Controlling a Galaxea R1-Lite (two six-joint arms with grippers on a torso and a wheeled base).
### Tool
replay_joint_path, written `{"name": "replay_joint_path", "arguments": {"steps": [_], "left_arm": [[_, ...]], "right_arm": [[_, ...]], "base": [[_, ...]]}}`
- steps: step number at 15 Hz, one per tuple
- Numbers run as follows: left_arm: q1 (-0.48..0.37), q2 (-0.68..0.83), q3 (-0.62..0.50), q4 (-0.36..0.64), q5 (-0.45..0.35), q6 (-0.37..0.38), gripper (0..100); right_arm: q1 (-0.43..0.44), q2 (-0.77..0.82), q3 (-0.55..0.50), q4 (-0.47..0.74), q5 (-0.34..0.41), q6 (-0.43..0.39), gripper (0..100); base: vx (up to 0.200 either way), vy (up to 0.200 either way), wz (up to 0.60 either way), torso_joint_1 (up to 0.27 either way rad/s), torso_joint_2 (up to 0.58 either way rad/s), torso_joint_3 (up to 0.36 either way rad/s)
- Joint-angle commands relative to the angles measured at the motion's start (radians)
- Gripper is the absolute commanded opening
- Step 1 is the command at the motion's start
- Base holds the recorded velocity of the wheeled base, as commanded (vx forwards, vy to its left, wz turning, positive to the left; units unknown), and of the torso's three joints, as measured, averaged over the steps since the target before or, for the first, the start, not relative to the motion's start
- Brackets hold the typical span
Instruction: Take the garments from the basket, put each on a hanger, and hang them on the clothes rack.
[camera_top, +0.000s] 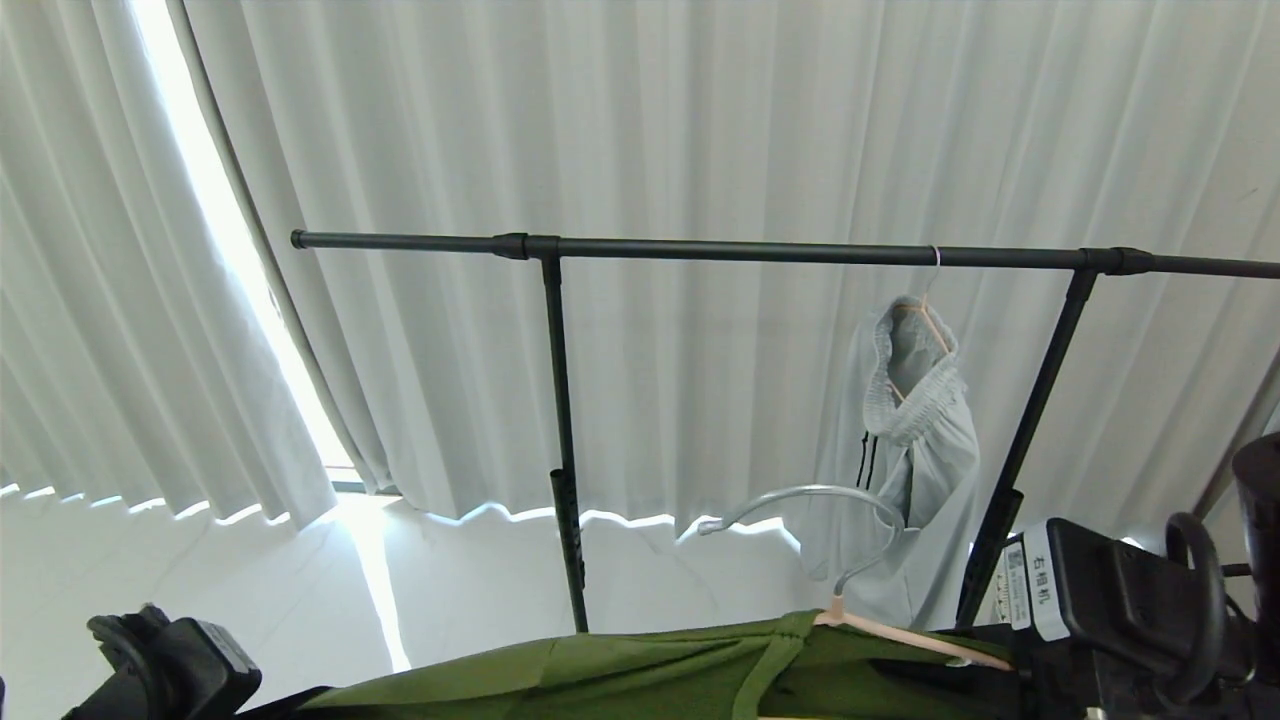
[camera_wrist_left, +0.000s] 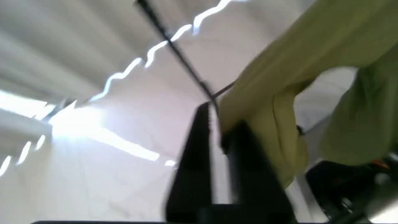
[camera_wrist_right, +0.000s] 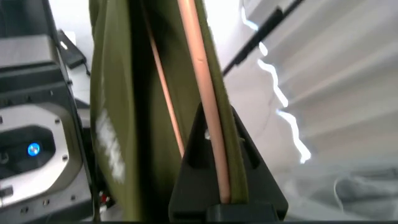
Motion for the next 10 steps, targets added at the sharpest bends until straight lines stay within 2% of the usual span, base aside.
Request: {"name": "replay_joint_path", "arguments": {"steps": [1,4,7,8,10], "left_arm": [[0.107,0.004,0.010,0.001,0.021,0.003,0],[0.113,0.004,0.012,0.001,0.021,0.004,0],[0.057,-0.004,-0.004,-0.001,0.018,0.037,0],[0.050,-0.004,-0.008,-0.001,0.016,0.037,100],[0.047,-0.007,-0.019,-0.001,0.013,0.032,100]], "right_arm": [[-0.046,-0.050,0.000,0.037,0.001,0.000,0],[-0.106,-0.078,0.002,0.059,0.001,0.001,0],[-0.106,-0.064,-0.003,0.057,0.003,0.001,0],[-0.106,-0.055,-0.004,0.054,0.001,0.001,0],[-0.115,-0.041,-0.015,0.056,-0.011,0.012,0]], "base": [[0.000,0.000,0.00,0.000,0.00,0.000],[0.000,0.000,0.00,0.000,0.00,0.000],[0.000,0.000,0.00,0.000,0.00,0.000],[0.000,0.000,0.00,0.000,0.00,0.000],[0.000,0.000,0.00,0.000,0.00,0.000]]}}
